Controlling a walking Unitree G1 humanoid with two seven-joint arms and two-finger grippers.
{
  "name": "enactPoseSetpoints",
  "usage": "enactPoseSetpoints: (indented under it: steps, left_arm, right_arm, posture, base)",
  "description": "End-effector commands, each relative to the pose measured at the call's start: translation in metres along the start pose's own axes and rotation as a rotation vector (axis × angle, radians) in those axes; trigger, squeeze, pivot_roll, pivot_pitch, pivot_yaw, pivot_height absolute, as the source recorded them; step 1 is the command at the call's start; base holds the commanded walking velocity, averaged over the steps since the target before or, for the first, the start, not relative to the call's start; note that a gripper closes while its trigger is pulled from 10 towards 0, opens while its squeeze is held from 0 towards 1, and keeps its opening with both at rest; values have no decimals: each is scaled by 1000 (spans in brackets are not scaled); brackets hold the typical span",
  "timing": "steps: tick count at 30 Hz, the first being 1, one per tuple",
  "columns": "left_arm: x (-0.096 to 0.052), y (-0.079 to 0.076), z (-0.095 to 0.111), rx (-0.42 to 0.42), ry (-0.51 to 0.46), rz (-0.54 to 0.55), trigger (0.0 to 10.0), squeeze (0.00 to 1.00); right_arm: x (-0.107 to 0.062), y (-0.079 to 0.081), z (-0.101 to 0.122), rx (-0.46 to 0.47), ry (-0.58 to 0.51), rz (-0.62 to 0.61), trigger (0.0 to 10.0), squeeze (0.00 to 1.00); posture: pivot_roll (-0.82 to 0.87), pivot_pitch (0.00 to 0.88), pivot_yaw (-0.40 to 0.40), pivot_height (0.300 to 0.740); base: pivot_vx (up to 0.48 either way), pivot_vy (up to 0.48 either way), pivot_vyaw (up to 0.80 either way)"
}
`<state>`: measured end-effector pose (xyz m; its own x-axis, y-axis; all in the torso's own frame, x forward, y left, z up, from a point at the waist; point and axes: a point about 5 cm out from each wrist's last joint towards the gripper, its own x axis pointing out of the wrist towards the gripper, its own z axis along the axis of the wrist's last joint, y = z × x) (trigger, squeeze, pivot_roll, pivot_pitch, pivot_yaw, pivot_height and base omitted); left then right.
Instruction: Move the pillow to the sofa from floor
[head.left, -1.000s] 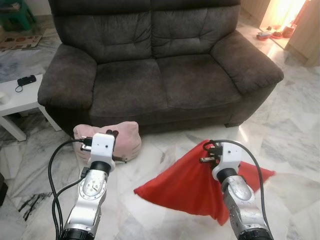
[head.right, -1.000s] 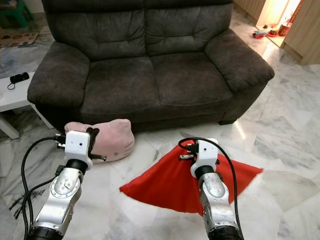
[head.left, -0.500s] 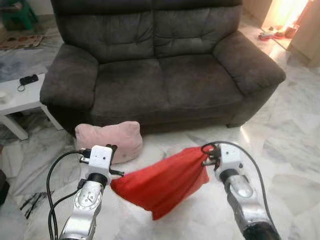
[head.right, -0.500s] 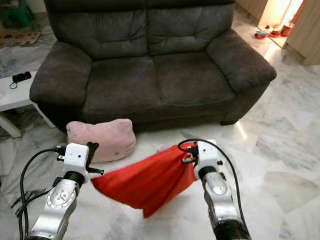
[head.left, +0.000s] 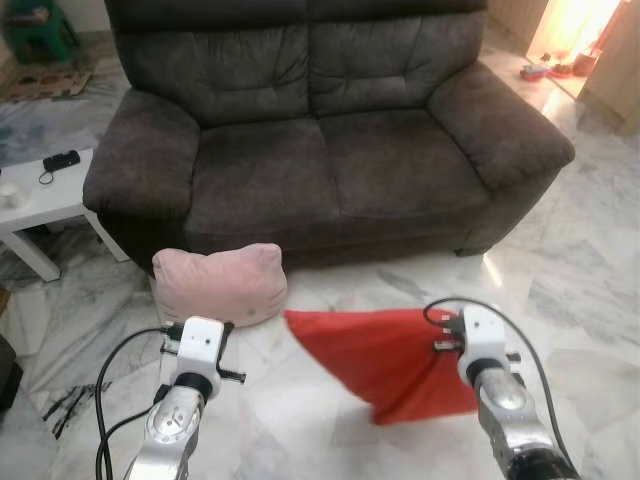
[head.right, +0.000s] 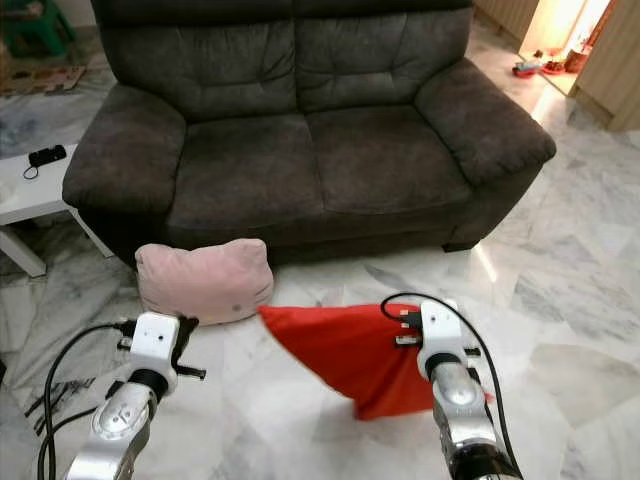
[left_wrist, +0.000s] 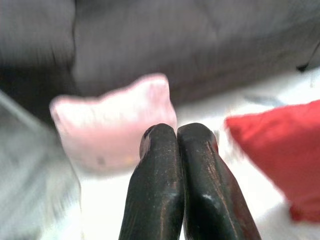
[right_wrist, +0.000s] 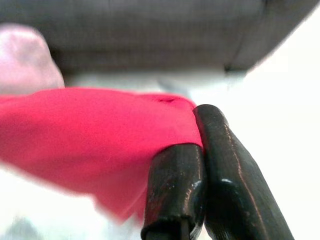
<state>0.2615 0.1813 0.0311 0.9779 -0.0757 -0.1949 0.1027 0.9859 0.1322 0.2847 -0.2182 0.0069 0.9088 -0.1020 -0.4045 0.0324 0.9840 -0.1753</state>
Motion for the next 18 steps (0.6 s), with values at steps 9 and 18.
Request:
enactPoseSetpoints:
  steps: [9,18]
  left_arm:
    - [-32,12,-73,-143,315,69,10000,0]
    - [-55,-1,-113,-204,537,34,10000,0]
  right_arm:
    - [-30,-9,-75,-37,312,20,10000,0]
    - [-71,0,-133,-9,558,57,10000,0]
  posture:
    - [4,94,-31,740]
    - [5,97,-29,740]
  base:
    - [0,0,0]
    - [0,0,0]
